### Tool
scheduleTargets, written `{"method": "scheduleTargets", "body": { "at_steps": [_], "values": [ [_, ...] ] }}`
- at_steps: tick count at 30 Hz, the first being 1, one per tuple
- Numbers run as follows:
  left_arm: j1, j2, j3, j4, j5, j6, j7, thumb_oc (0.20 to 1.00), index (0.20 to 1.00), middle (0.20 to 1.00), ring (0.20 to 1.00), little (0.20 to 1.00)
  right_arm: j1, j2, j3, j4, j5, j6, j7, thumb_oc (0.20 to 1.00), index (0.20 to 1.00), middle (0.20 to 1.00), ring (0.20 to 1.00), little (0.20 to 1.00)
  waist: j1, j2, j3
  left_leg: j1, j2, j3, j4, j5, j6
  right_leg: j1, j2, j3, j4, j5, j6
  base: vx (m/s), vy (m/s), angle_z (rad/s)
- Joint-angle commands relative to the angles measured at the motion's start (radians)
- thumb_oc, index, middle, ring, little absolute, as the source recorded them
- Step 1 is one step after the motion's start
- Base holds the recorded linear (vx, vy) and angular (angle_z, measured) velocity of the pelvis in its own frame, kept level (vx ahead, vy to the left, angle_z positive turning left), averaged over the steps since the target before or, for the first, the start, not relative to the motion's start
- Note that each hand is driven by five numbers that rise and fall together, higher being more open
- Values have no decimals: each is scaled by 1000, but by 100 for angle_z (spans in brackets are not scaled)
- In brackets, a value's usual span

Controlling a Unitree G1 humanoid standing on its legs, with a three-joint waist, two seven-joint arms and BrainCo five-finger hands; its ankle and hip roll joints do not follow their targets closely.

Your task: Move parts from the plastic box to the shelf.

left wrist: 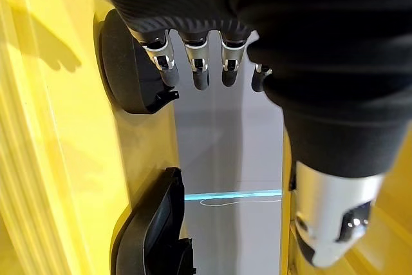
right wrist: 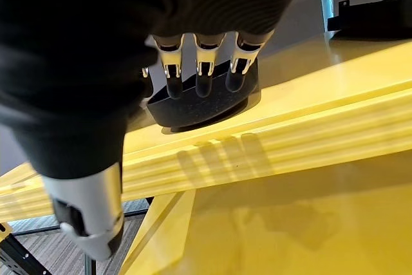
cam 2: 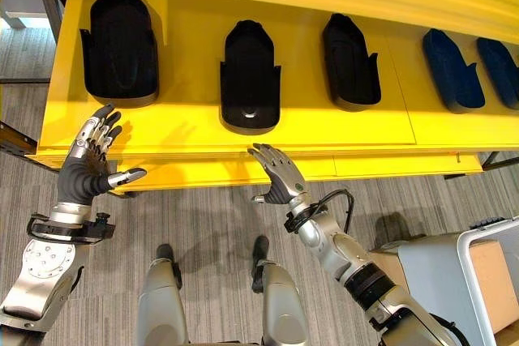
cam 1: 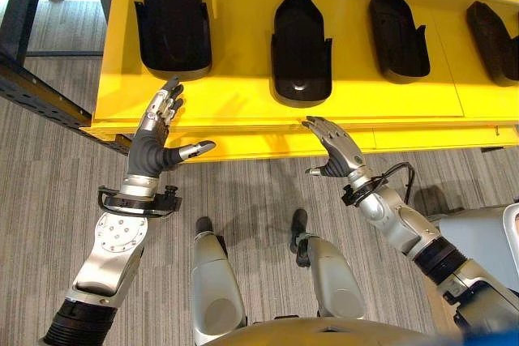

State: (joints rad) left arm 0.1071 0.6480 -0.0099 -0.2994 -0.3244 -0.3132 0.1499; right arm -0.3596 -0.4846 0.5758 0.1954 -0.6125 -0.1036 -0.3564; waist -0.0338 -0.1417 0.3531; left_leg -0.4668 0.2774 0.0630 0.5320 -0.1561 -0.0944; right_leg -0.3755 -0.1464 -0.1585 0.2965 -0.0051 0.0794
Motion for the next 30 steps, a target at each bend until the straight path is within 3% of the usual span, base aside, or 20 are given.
{"method": "scheduleTargets", "body": {
  "at_steps": [1,30],
  "values": [
    [23,22,-18,-62,11,-57,-21,1000,1000,1000,1000,1000,-36,6,-46,-3,11,-5,-41,1000,1000,1000,1000,1000,26,-25,-45,-54,0,-70,-62,61,35,43,-88,17,36,1,84,0,0,0],
    [28,22,-1,-70,14,-57,-27,1000,1000,1000,1000,1000,-70,34,-46,116,36,11,-42,1000,1000,1000,1000,1000,45,-14,-35,-76,-7,-84,-45,59,39,28,-90,5,64,-5,81,0,-2,1]
  ]
}}
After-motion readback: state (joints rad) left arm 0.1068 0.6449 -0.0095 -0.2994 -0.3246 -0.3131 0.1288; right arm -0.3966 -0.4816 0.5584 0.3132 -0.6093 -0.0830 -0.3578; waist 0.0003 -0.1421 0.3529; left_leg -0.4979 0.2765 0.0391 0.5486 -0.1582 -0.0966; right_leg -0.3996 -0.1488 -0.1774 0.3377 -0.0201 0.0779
